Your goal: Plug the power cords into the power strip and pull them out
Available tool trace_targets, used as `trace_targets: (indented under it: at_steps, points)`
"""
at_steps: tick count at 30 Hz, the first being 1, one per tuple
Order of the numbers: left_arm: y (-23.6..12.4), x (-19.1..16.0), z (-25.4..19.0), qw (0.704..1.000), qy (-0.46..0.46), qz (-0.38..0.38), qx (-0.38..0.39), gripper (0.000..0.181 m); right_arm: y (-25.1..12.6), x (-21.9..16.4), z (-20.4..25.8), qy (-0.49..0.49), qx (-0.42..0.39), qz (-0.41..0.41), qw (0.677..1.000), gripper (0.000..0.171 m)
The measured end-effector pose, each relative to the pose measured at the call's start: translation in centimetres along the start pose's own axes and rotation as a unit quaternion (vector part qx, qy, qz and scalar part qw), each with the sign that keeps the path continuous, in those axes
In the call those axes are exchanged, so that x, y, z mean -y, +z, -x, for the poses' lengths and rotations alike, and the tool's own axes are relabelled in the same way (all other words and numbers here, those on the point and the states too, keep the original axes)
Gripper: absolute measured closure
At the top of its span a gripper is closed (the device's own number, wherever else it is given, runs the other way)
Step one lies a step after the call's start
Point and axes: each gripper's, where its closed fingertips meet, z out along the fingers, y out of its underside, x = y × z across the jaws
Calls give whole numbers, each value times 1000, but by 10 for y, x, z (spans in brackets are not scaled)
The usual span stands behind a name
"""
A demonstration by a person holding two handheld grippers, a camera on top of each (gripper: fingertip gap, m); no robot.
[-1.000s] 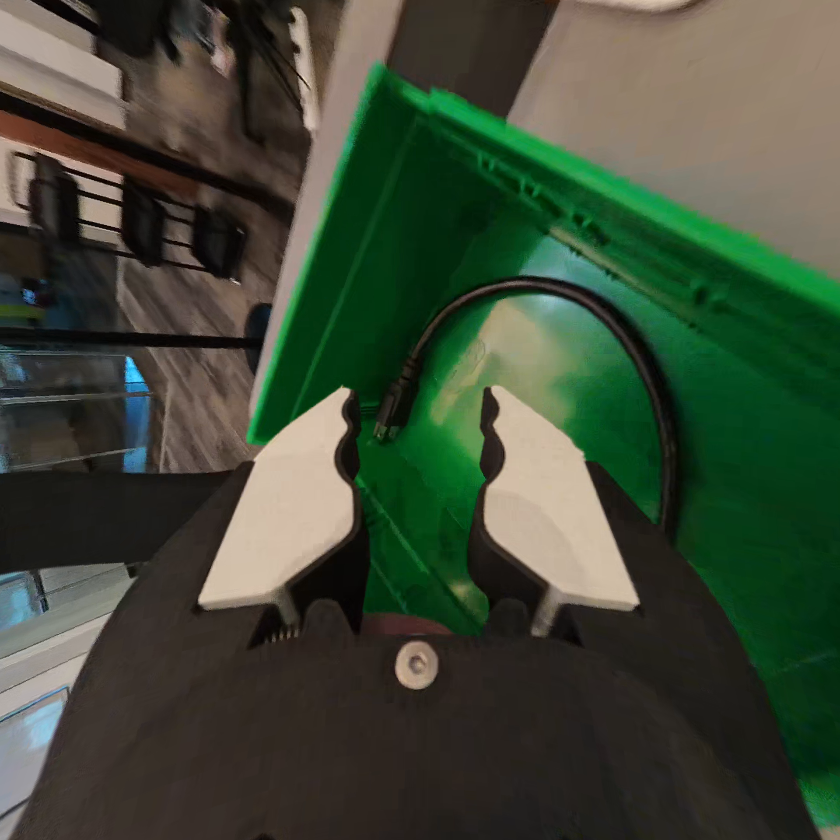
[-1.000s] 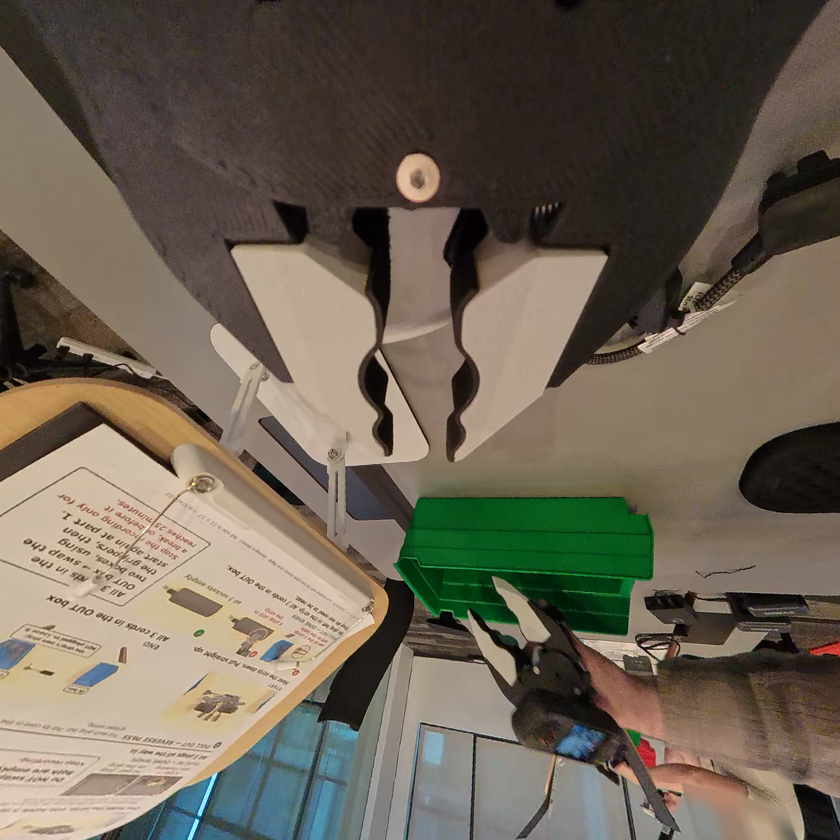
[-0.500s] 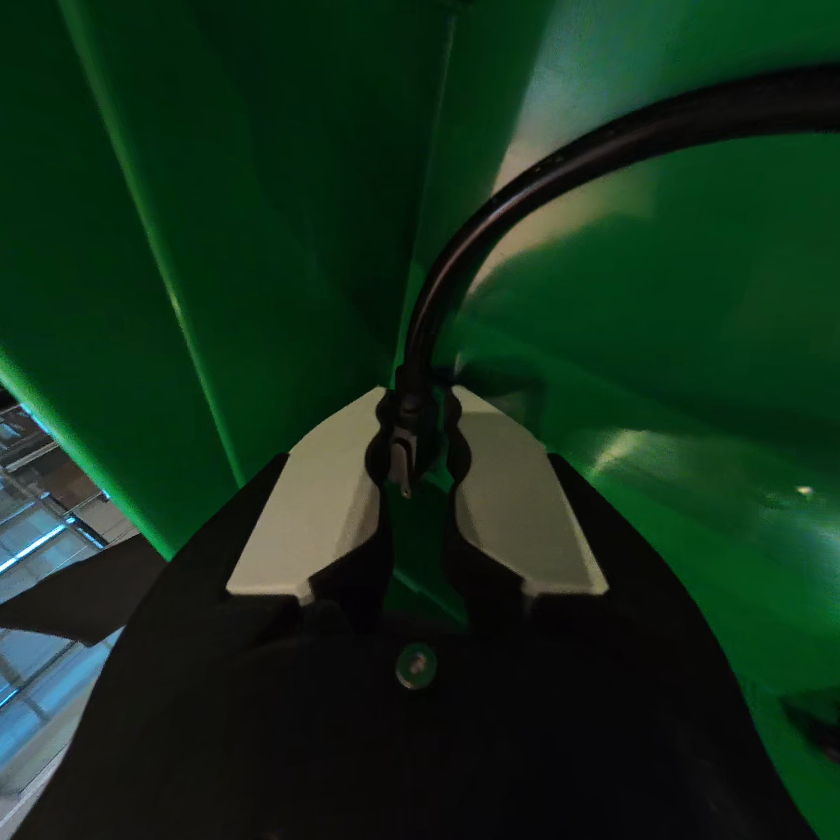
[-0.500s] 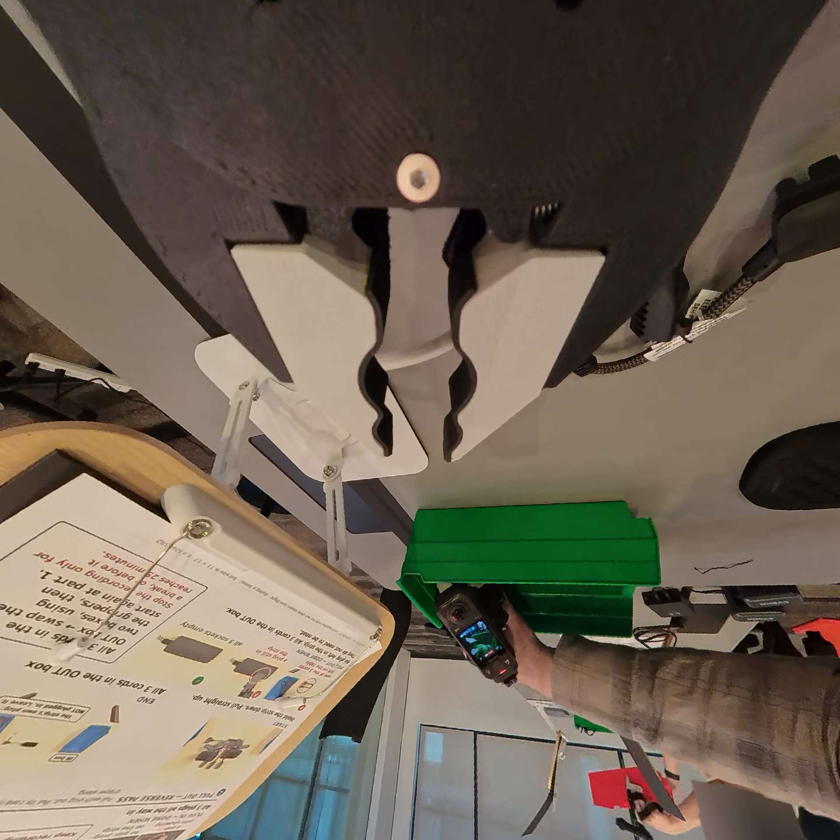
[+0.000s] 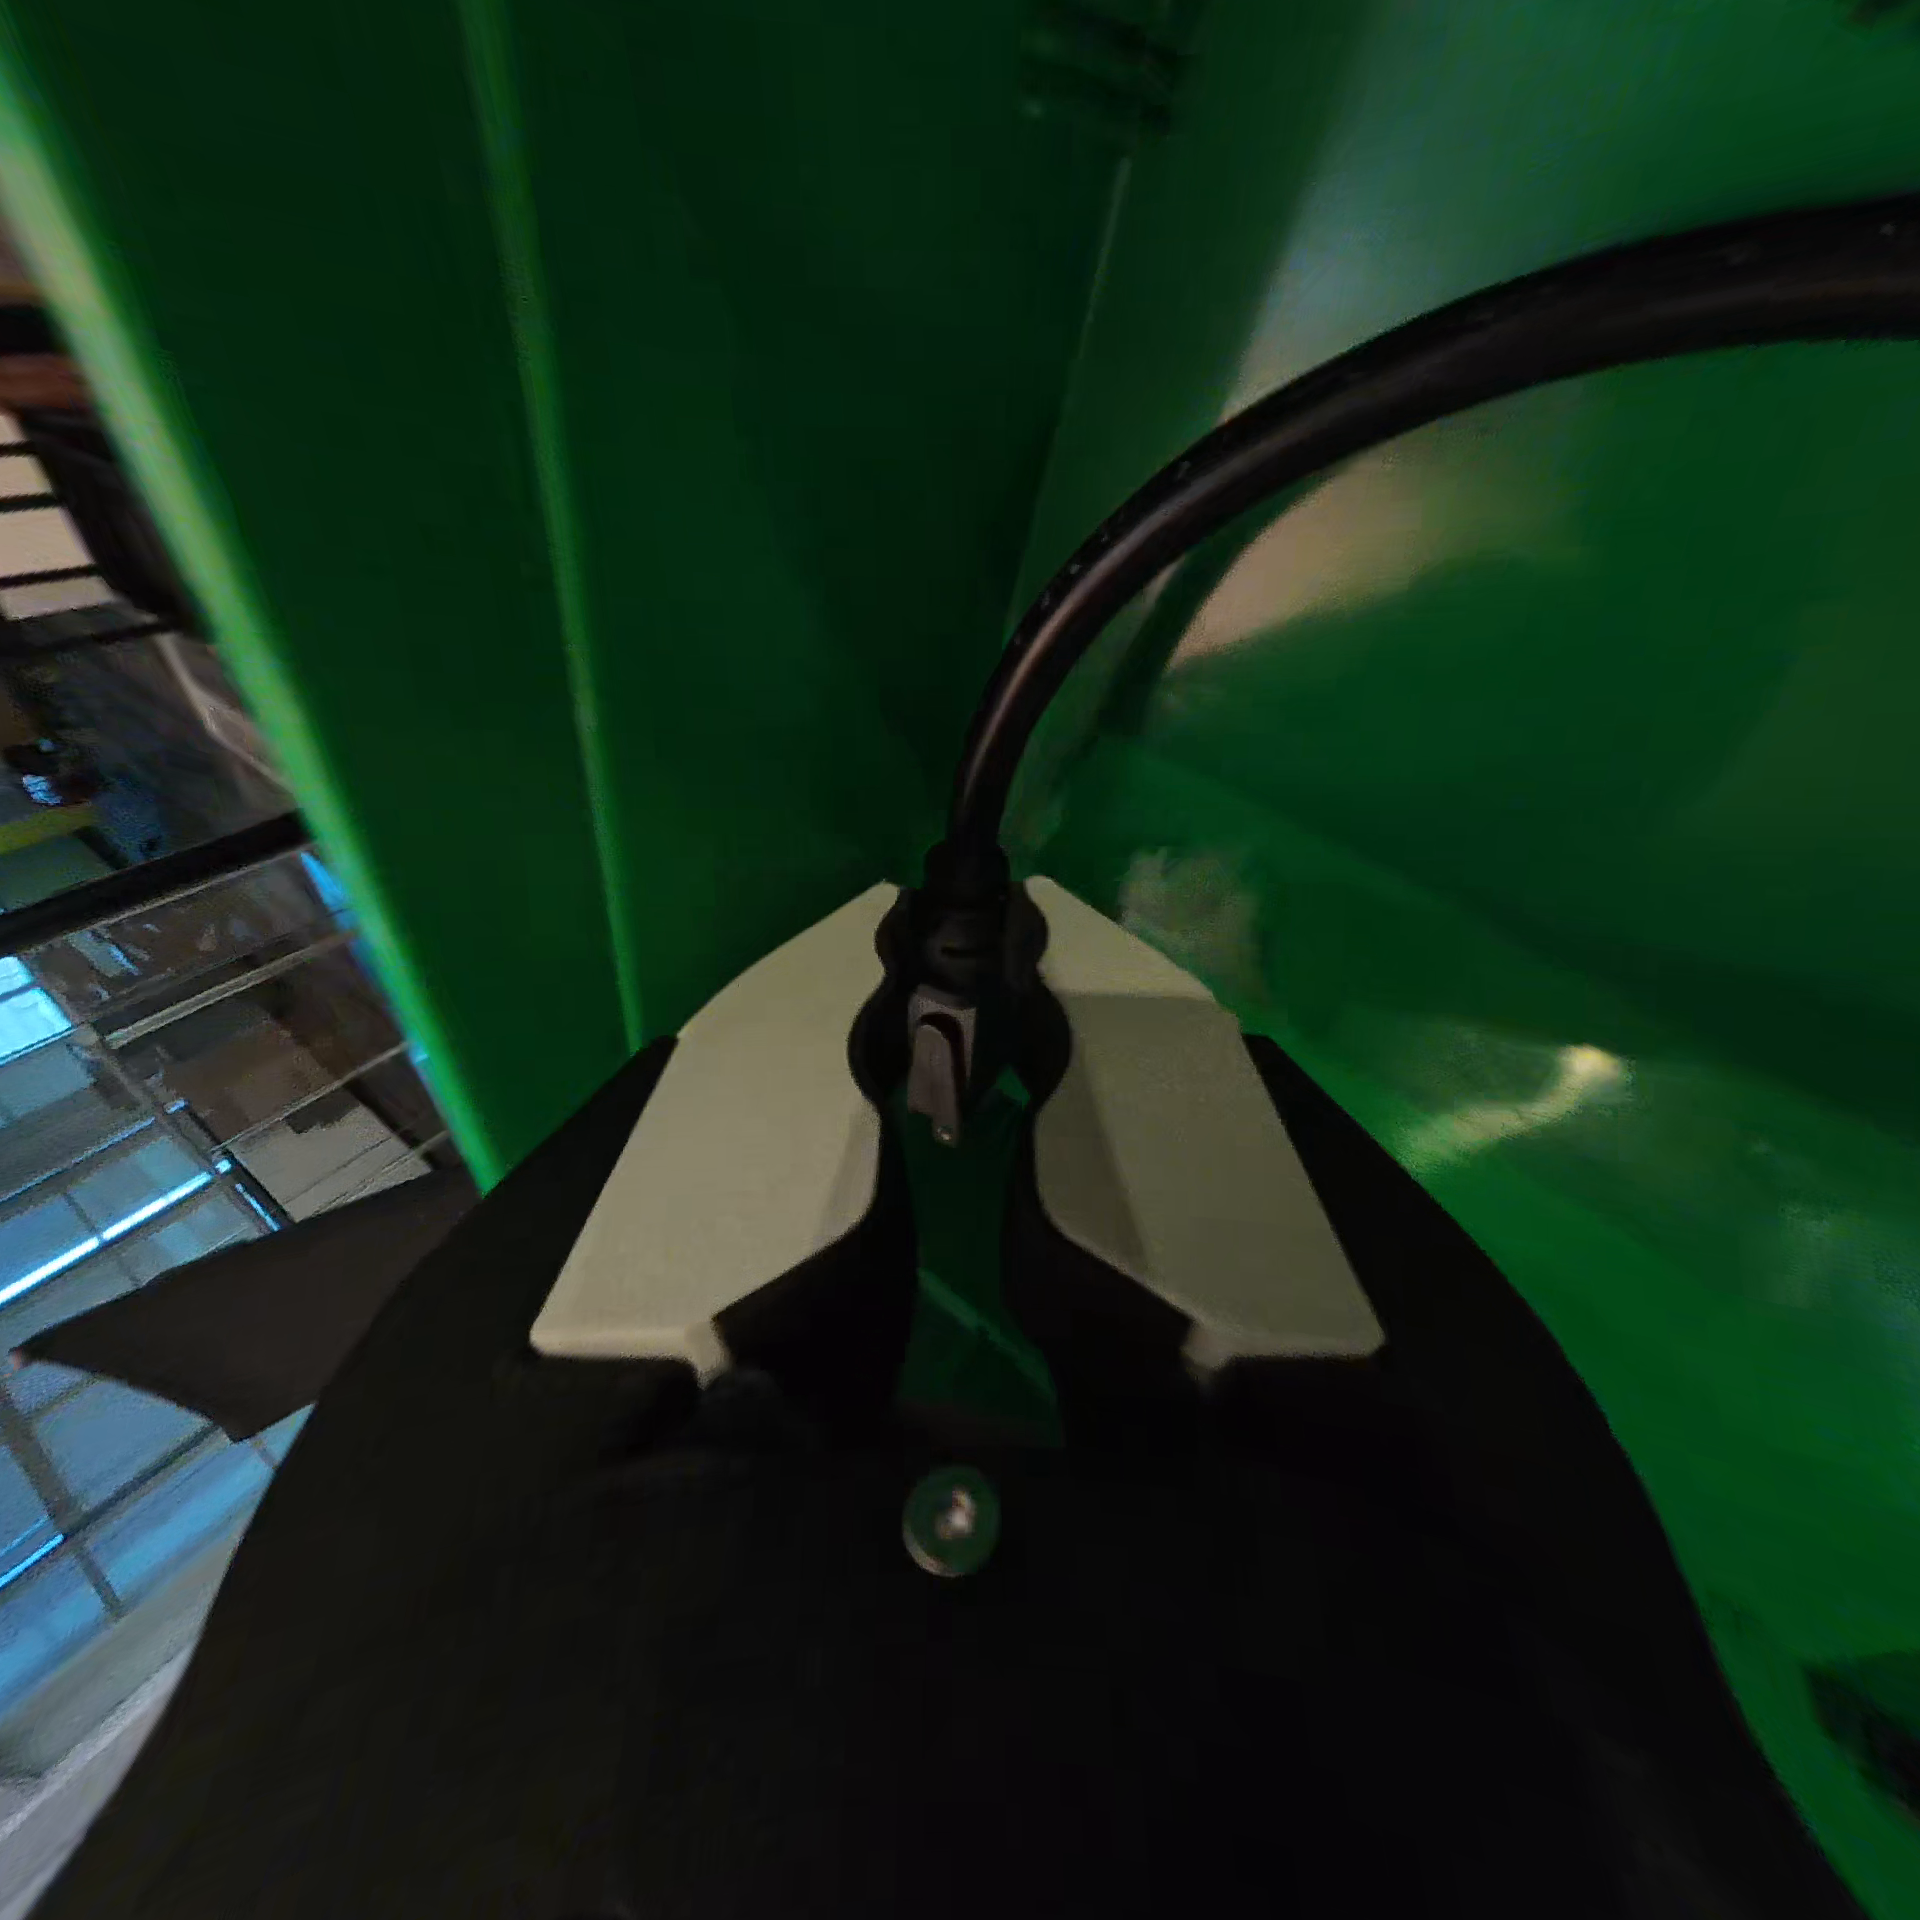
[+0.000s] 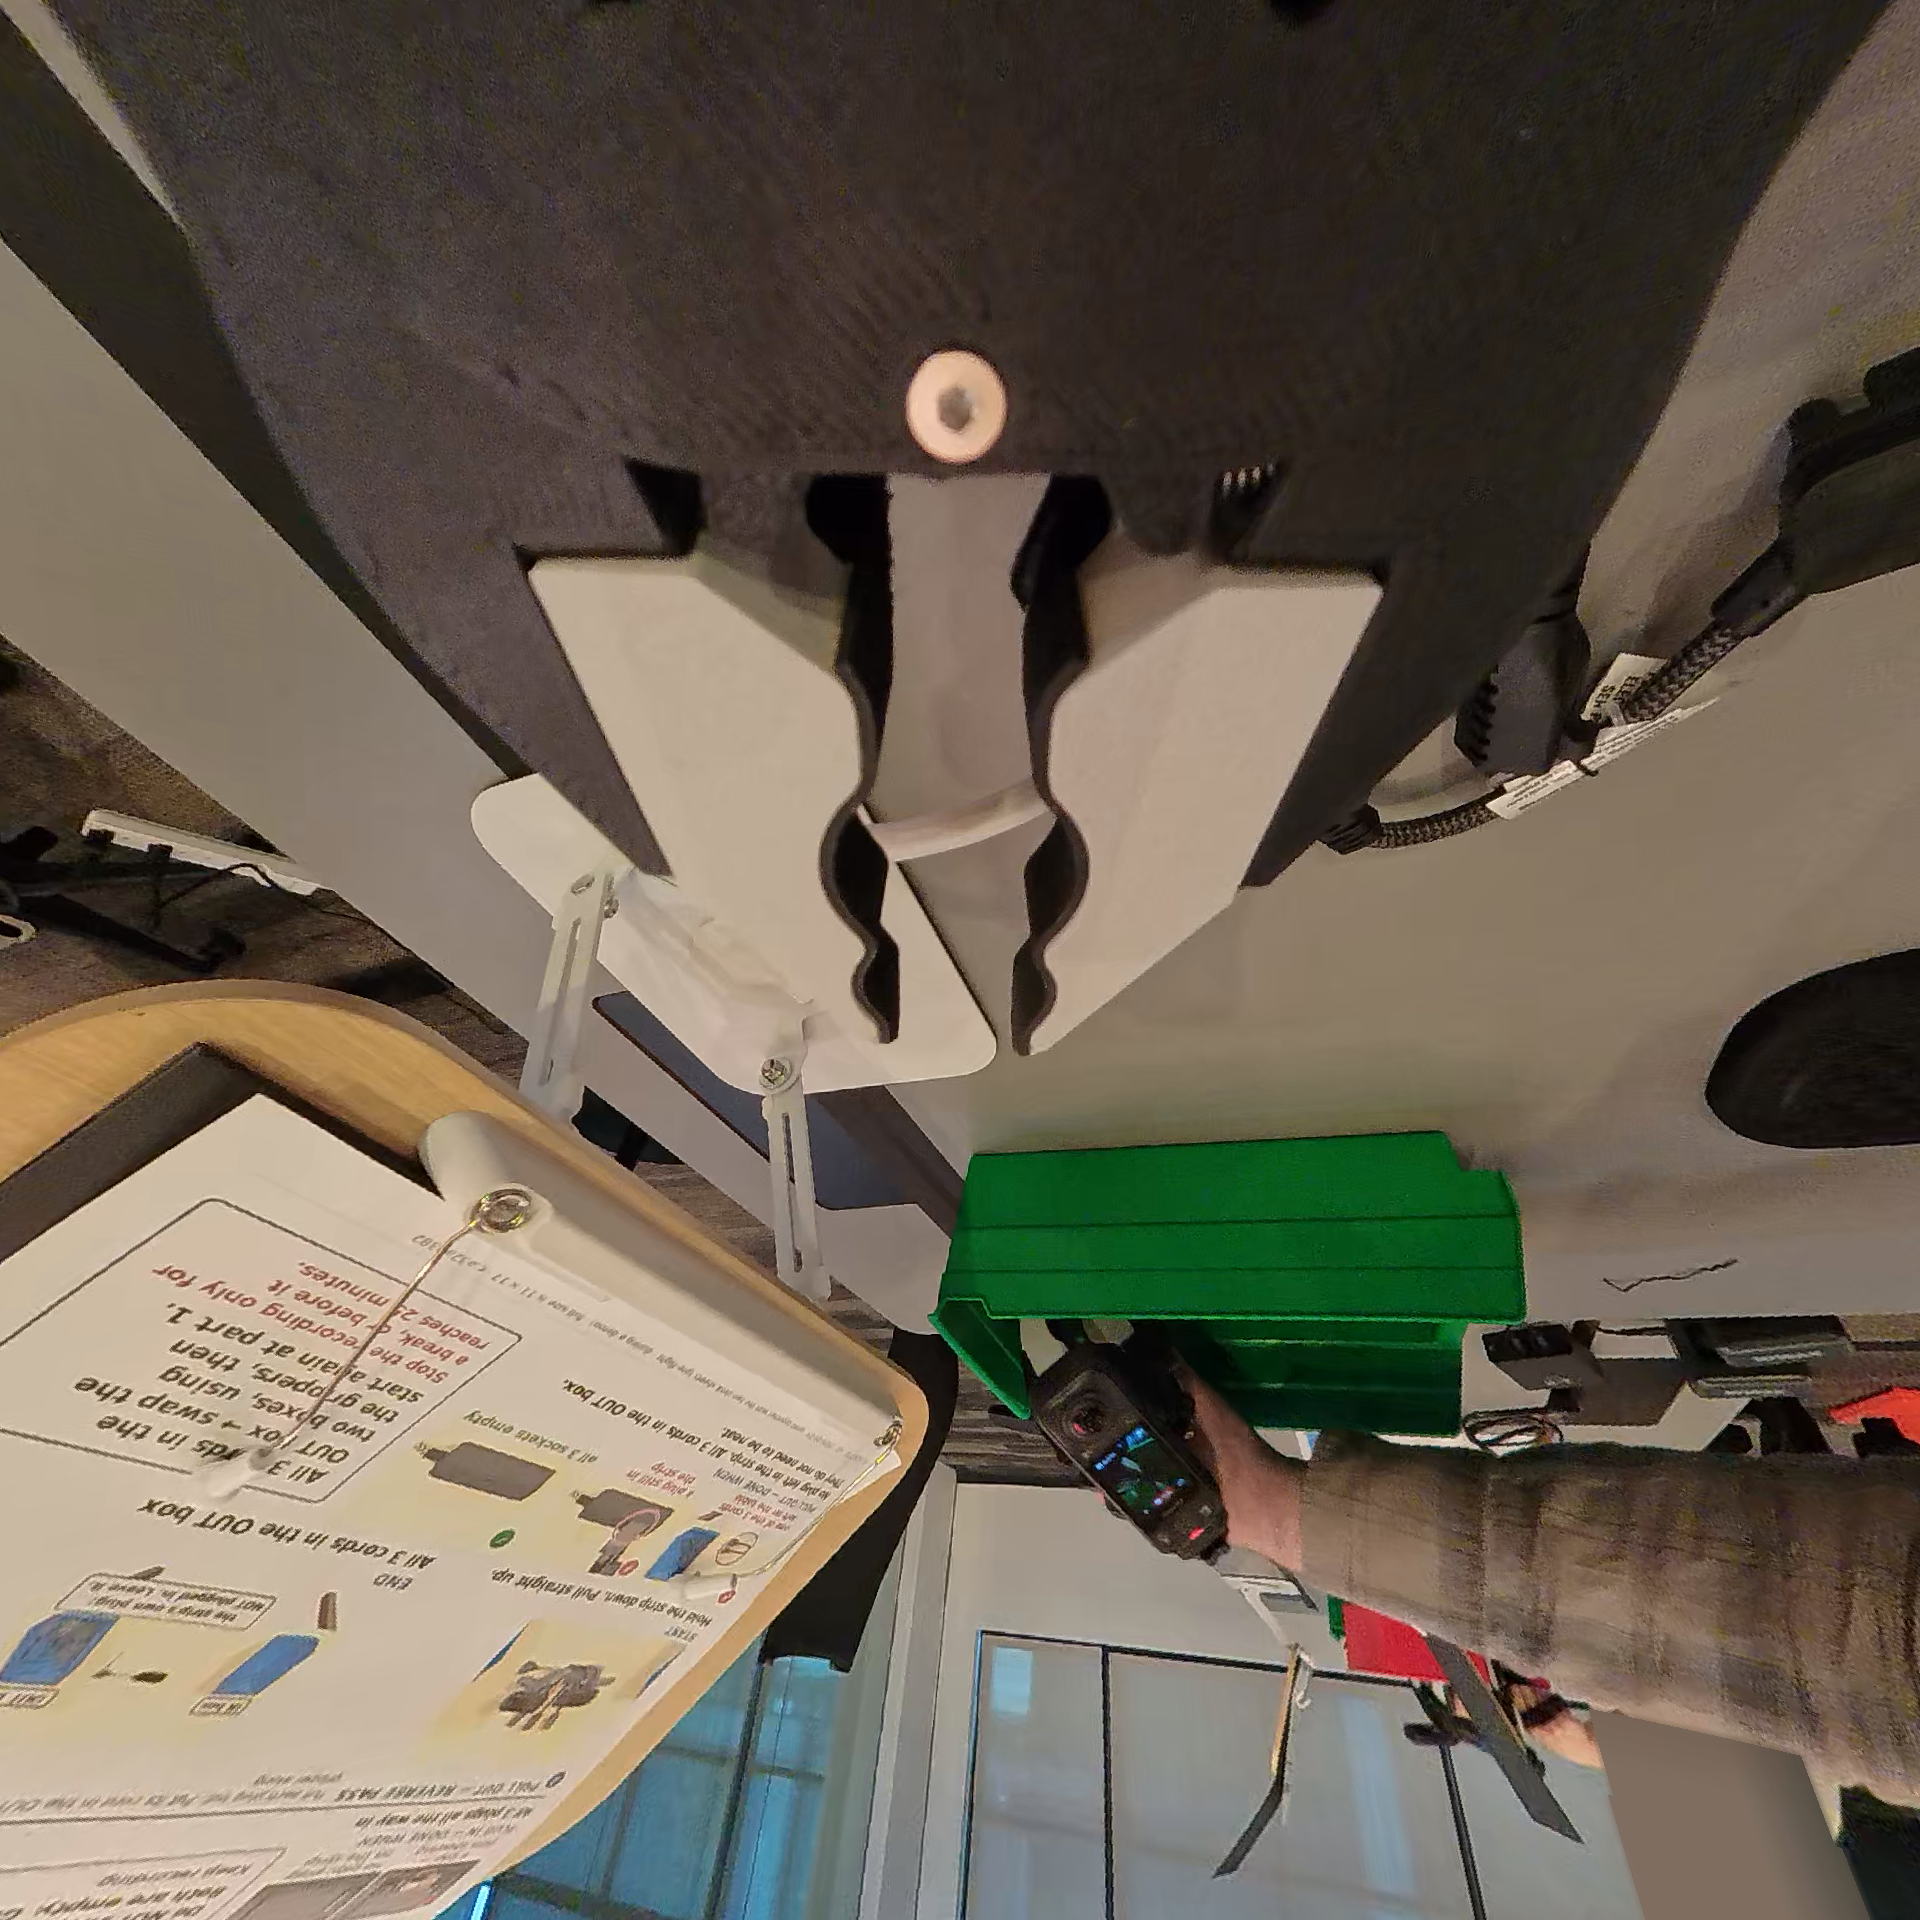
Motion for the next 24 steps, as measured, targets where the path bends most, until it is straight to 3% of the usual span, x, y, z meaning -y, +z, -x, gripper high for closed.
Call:
trace_targets:
  at_steps: [10,20,24]
  points:
    - [-79,-4,21,982,-60,-70,166,167,-2,9,1,-8,-3,-9,1000,152]
    - [-184,-26,26,909,-149,-132,365,167,-13,42,6,-29,-8,-38,999,151]
    - [-211,-33,25,891,-162,-138,401,167,-15,53,11,-41,-10,-45,998,151]
